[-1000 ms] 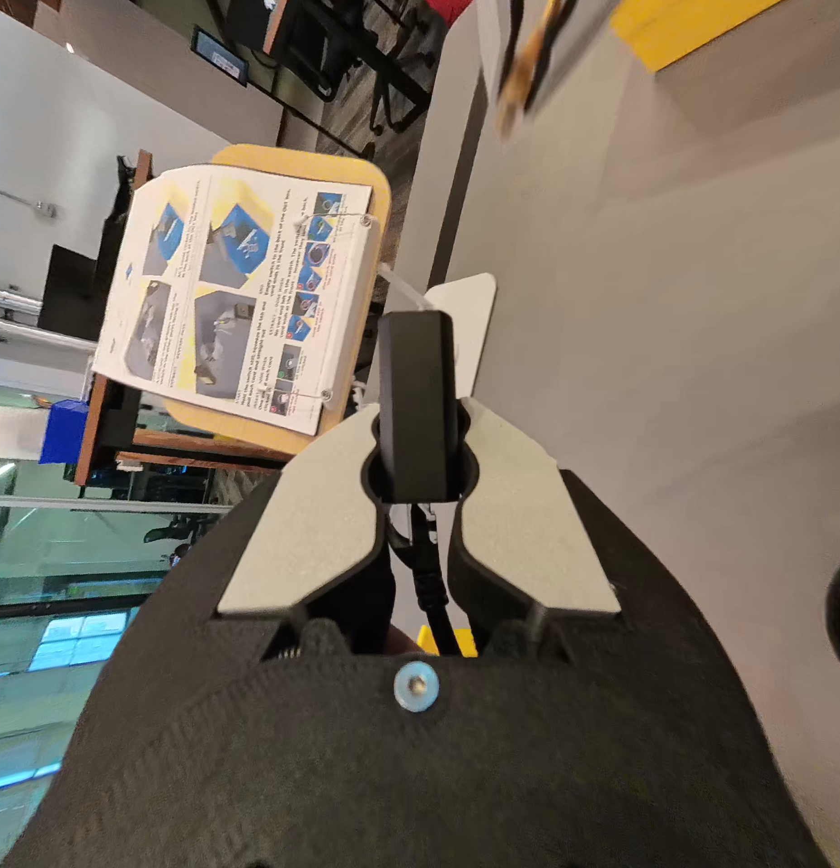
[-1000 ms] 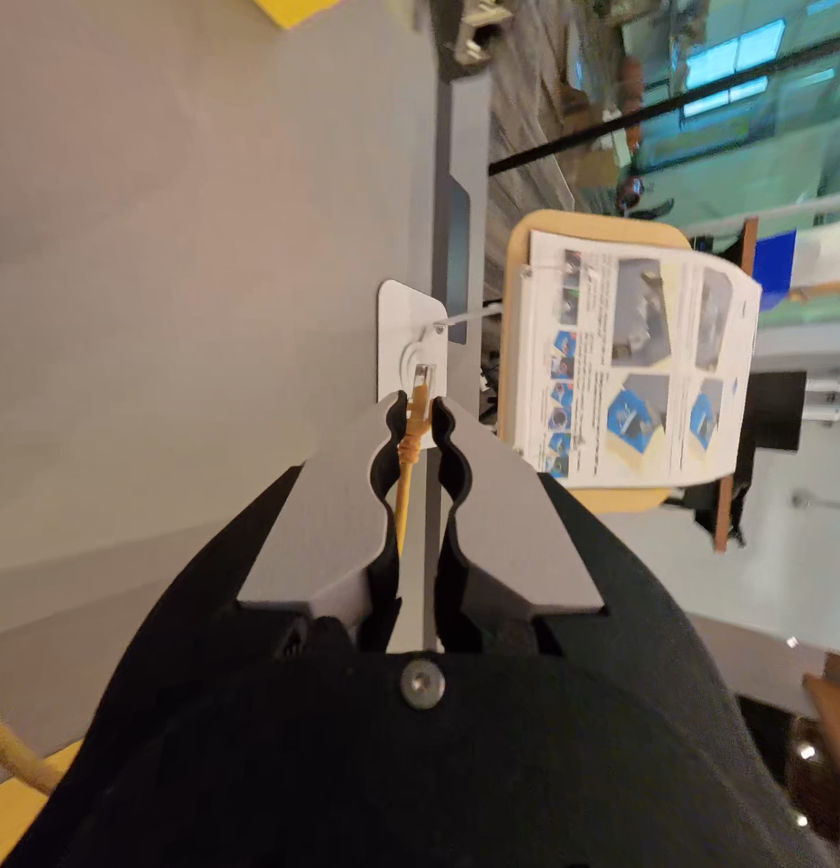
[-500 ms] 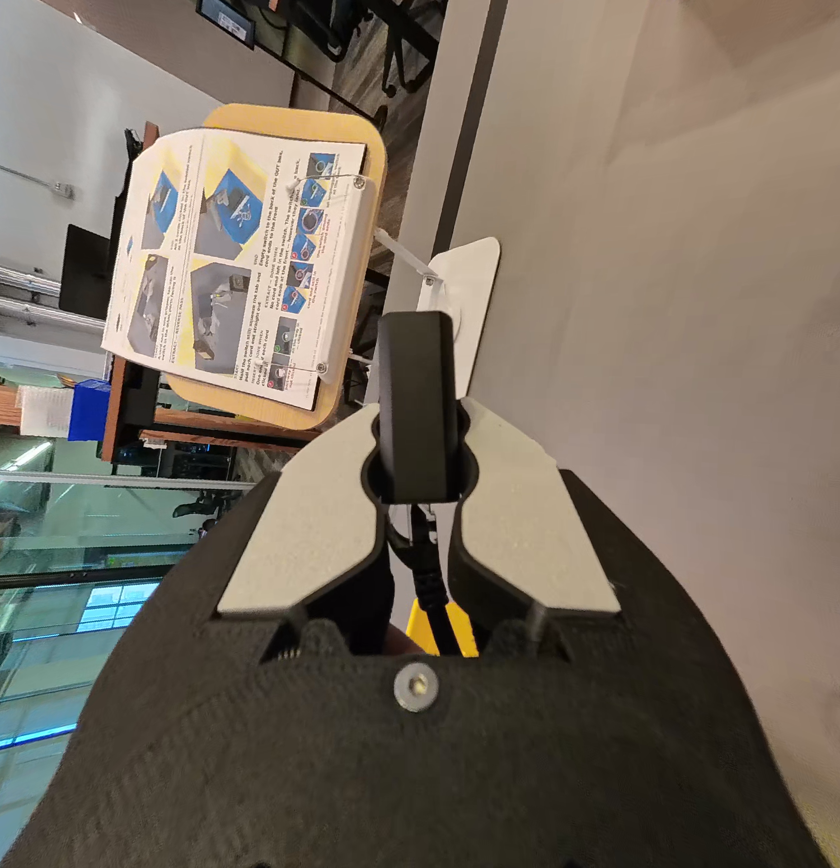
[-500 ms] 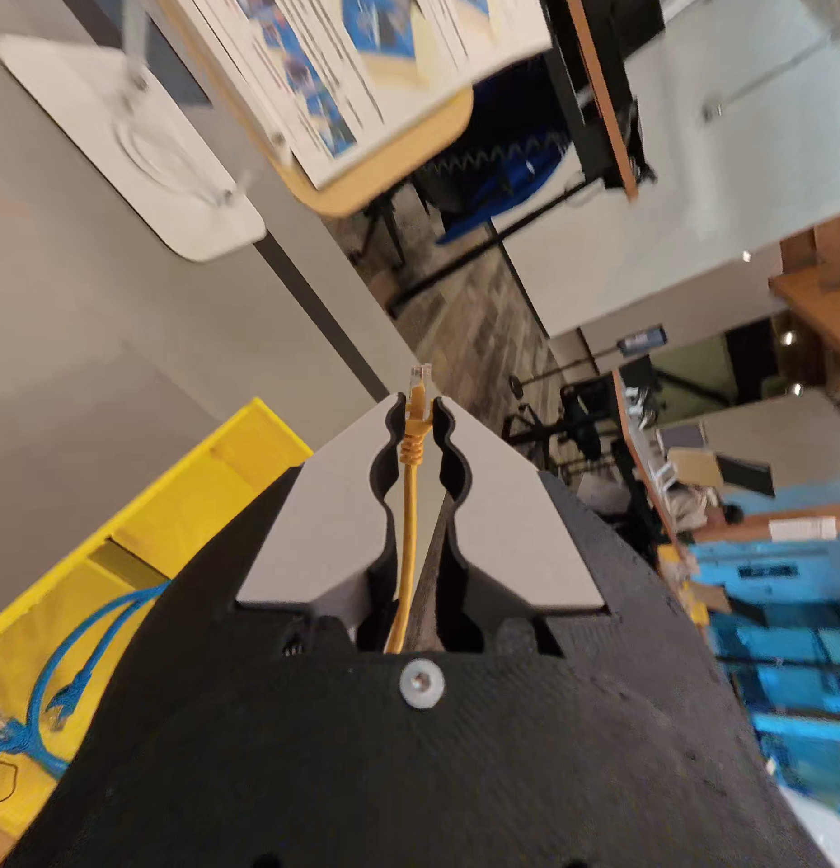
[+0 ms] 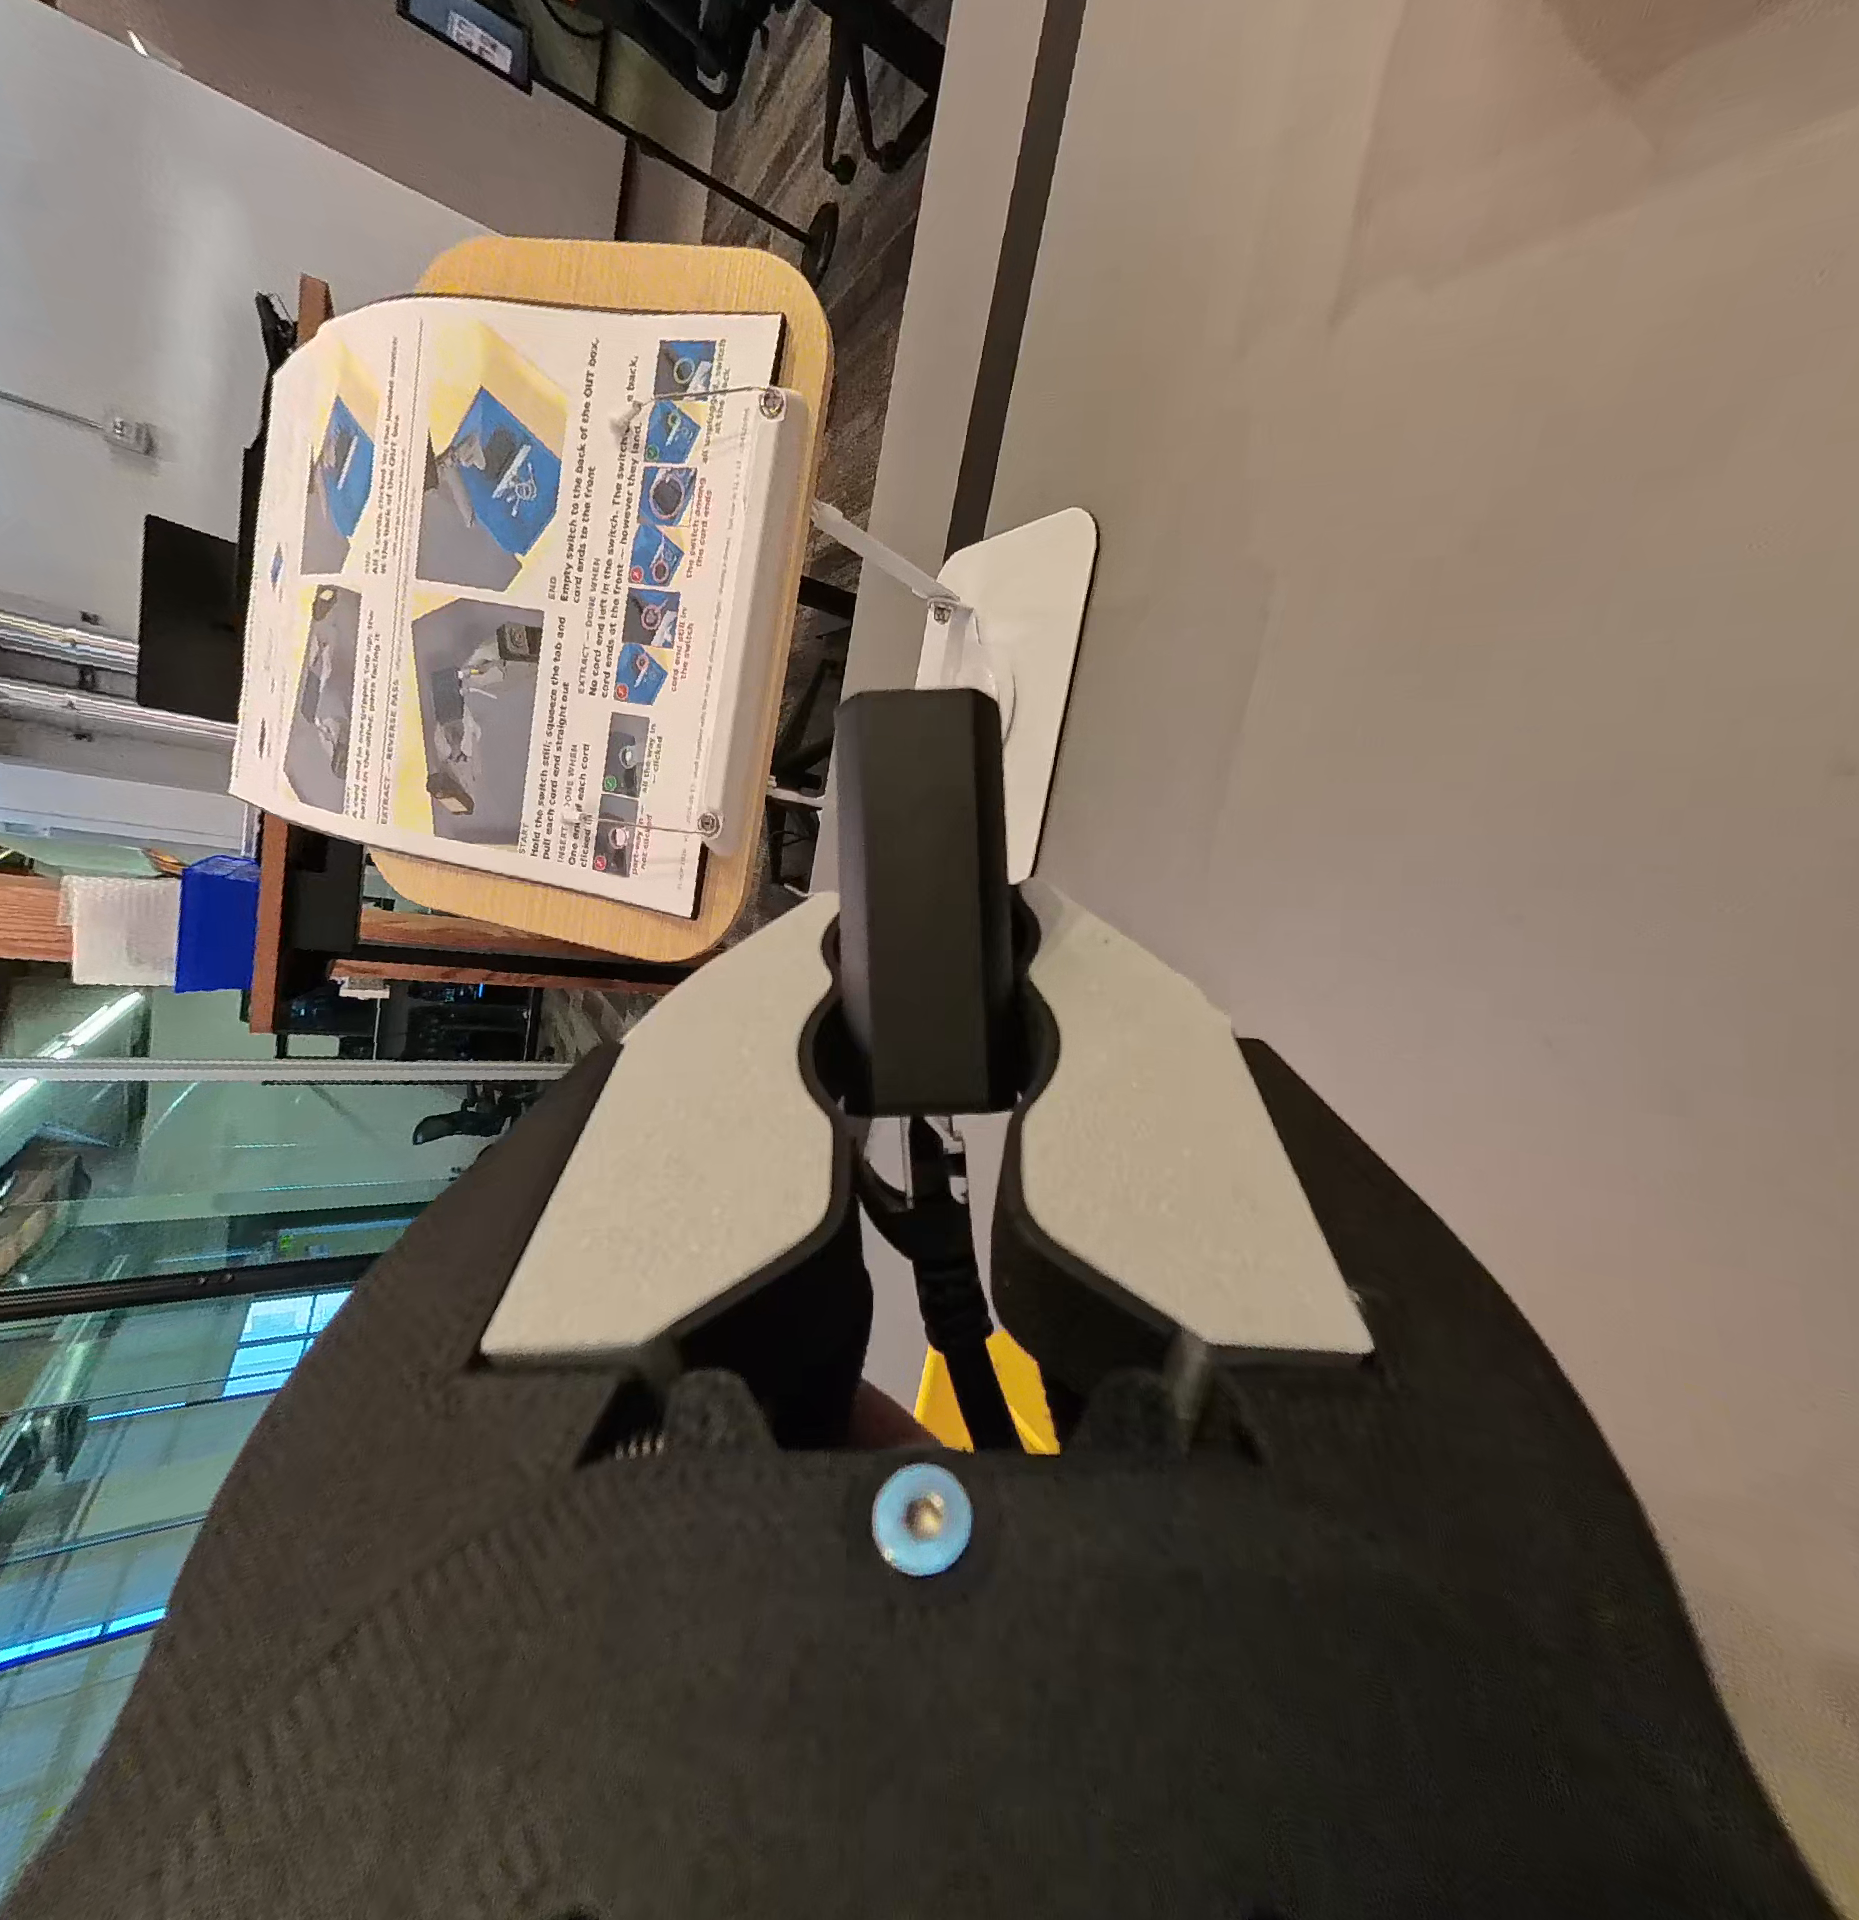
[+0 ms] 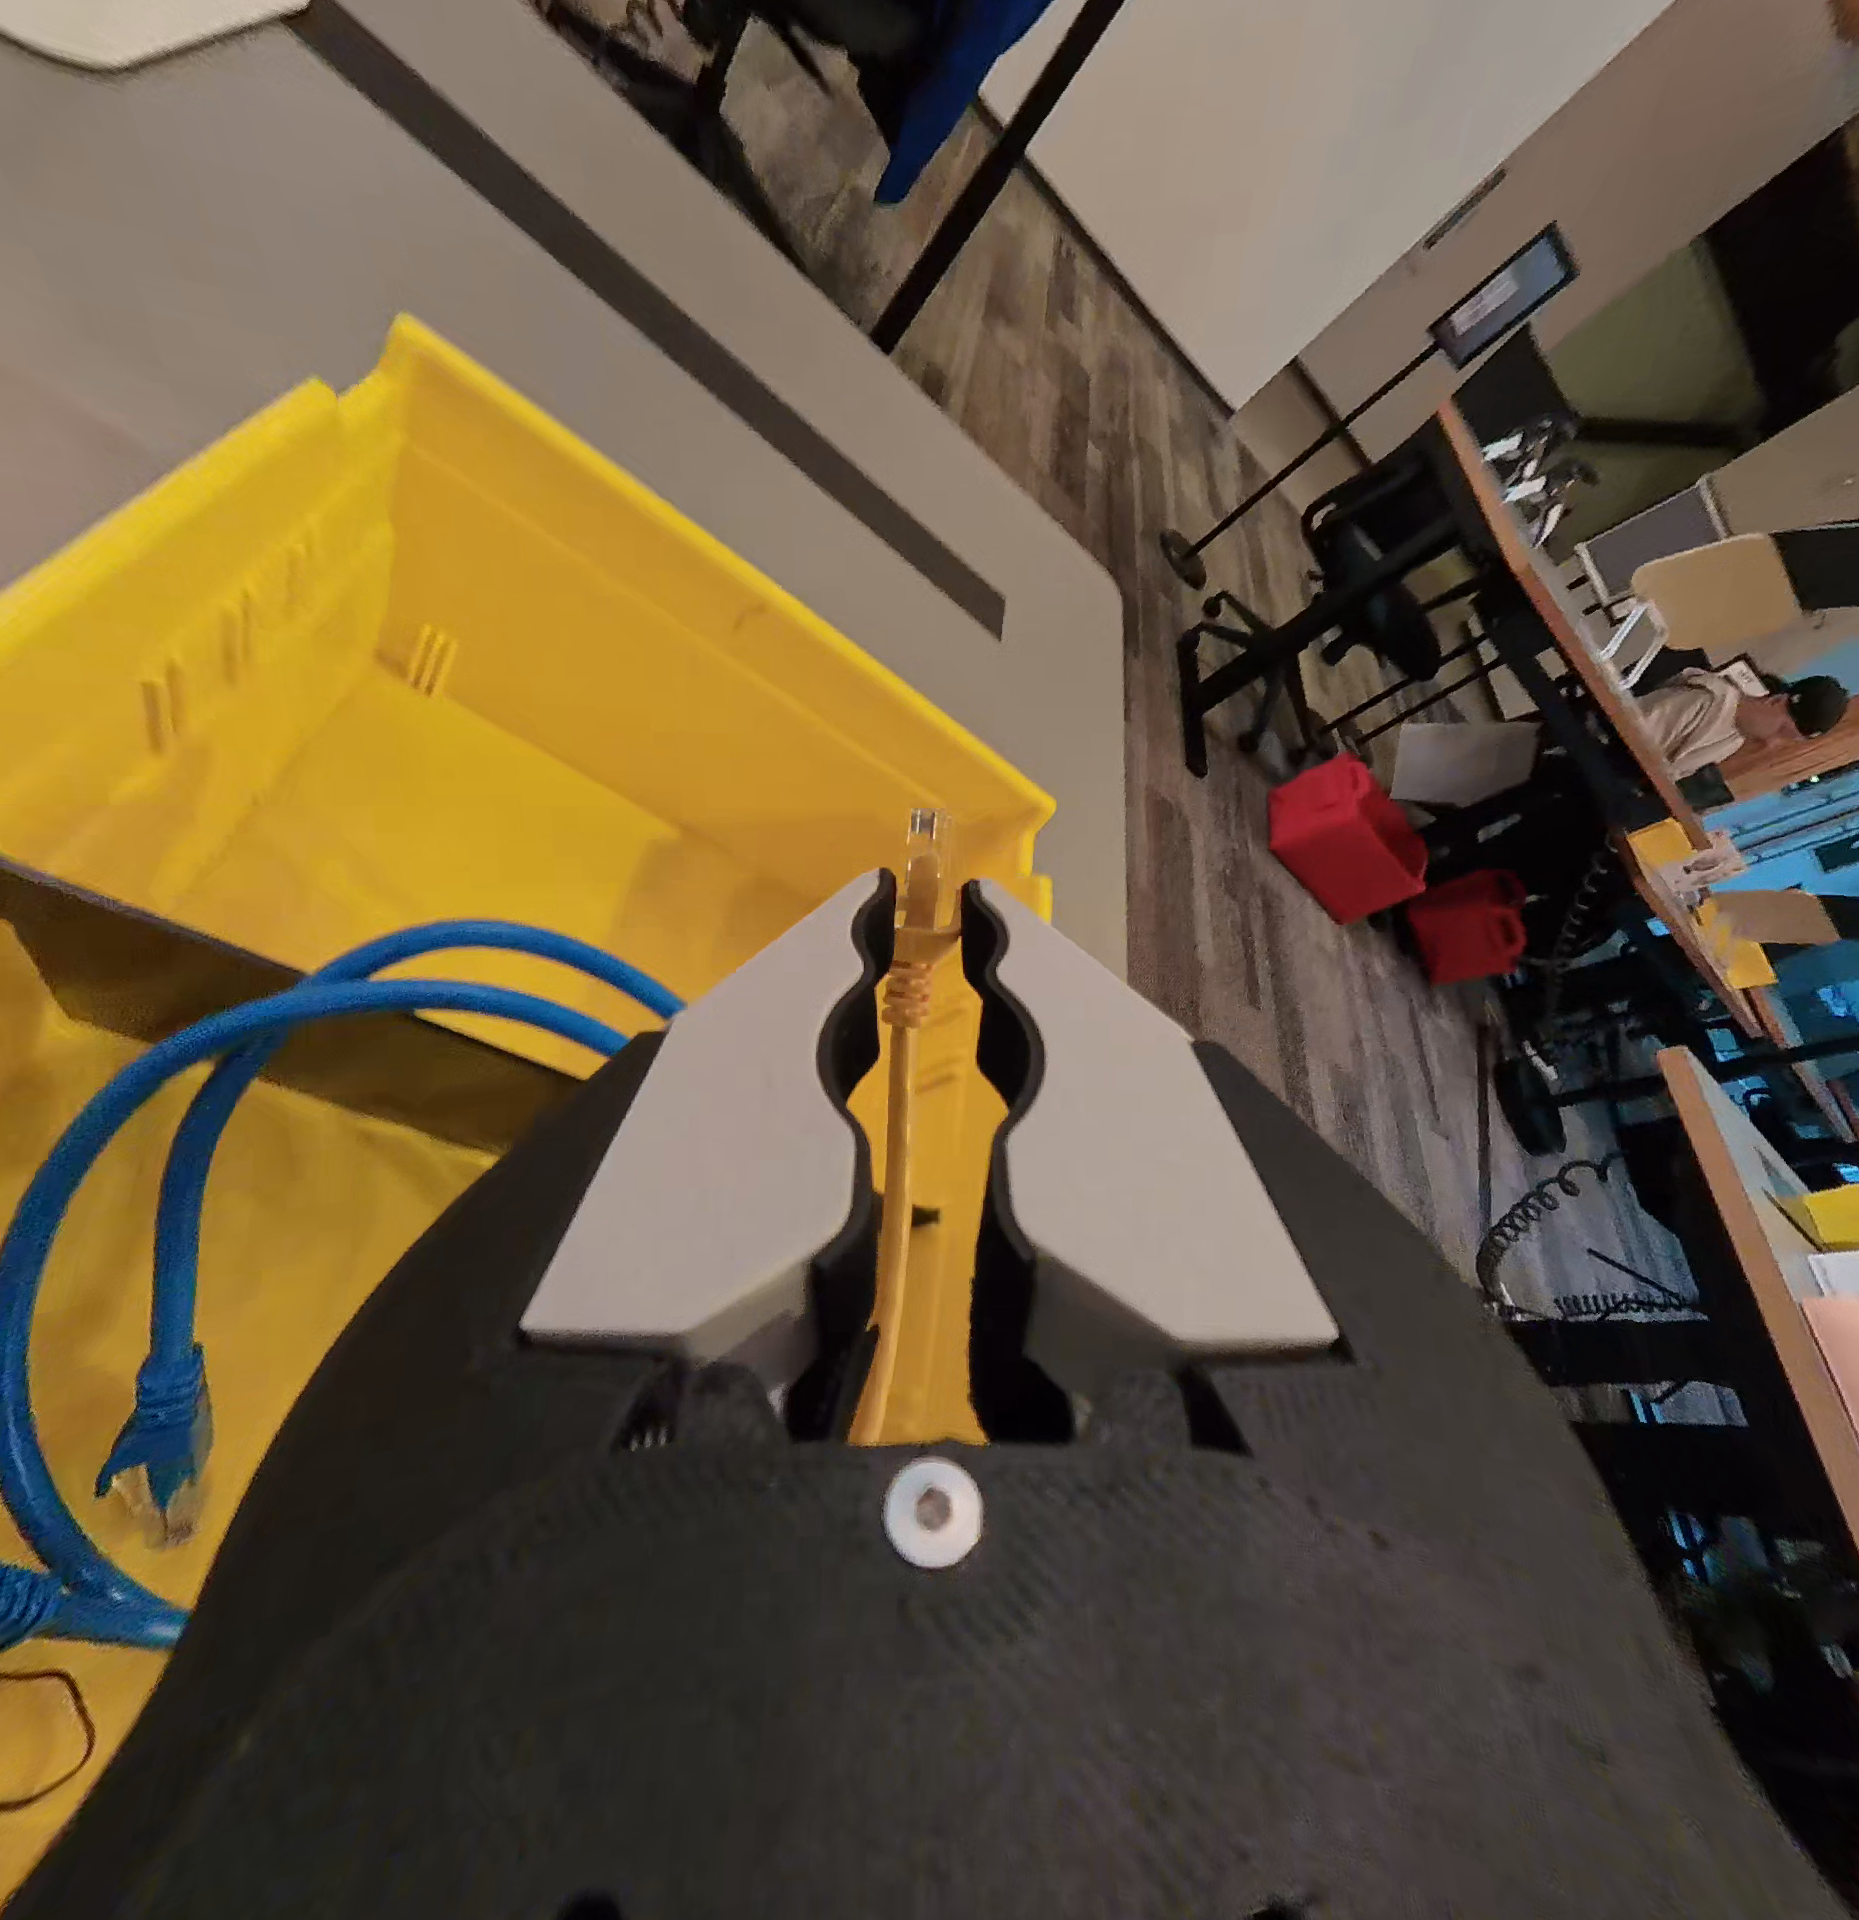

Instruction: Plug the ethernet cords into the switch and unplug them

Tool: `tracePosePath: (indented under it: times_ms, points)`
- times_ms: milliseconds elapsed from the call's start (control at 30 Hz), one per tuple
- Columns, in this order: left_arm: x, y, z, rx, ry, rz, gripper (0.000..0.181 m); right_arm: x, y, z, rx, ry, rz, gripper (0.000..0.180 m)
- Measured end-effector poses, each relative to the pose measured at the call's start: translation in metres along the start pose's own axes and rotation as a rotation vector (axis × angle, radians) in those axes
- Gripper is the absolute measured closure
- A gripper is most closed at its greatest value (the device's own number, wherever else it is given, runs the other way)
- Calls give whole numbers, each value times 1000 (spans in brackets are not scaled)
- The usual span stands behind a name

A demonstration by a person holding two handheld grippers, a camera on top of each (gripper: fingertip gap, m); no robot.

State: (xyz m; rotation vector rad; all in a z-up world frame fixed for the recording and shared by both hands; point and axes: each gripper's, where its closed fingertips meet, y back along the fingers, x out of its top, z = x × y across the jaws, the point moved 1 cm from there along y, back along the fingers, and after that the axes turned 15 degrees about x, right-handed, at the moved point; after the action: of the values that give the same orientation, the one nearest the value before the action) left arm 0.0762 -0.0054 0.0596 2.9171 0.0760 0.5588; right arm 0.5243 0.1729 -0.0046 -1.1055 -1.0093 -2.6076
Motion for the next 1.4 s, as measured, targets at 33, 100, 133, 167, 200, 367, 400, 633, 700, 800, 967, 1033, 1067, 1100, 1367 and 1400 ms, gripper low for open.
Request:
tracePosePath:
  times_ms: [33, 100, 133, 167, 200, 367, 400, 633, 700, 800, 967, 1033, 1067, 1100, 1367, 1400]
  points:
    - [1, -1, 1, -1, -2, 1, 156, -5, -2, -2, 2, 5, -16, 169]
    - [3, -3, 3, -2, -5, 4, 156, -13, -5, -5, 5, 23, -44, 169]
    - [4, -4, 4, -3, -6, 6, 156, -16, -7, -7, 12, 34, -57, 169]
    - [5, -5, 5, -4, -9, 9, 156, -20, -8, -8, 18, 40, -77, 168]
    - [6, -5, 7, -6, -13, 9, 156, -22, -9, -9, 17, 46, -89, 168]
    - [7, -4, 10, -14, -28, 12, 156, -39, -20, -22, 110, 49, -169, 167]
    - [7, -4, 10, -13, -29, 11, 156, -39, -21, -26, 140, 50, -176, 167]
    - [4, -3, 4, 6, -19, 10, 156, -46, -4, -39, 356, 33, -295, 146]
    - [4, -3, 3, 13, -19, 10, 156, -44, 4, -38, 385, 45, -317, 139]
    - [5, -3, 2, 19, -17, 13, 156, -33, 20, -37, 424, 42, -297, 132]
    - [12, -1, 0, 38, 5, 36, 156, 23, 53, -42, 406, 90, -160, 131]
    - [19, -2, -1, 53, 15, 55, 156, 70, 63, -71, 442, 151, -21, 131]
    - [22, -3, 0, 59, 18, 64, 156, 95, 67, -91, 474, 186, 55, 130]
    - [26, -4, 1, 59, 18, 73, 156, 119, 71, -115, 519, 211, 128, 130]
    - [46, -4, 22, -12, -68, 87, 156, 261, 87, -259, 528, 646, 494, 134]
    - [48, -4, 23, -17, -81, 91, 156, 271, 86, -270, 501, 718, 514, 135]
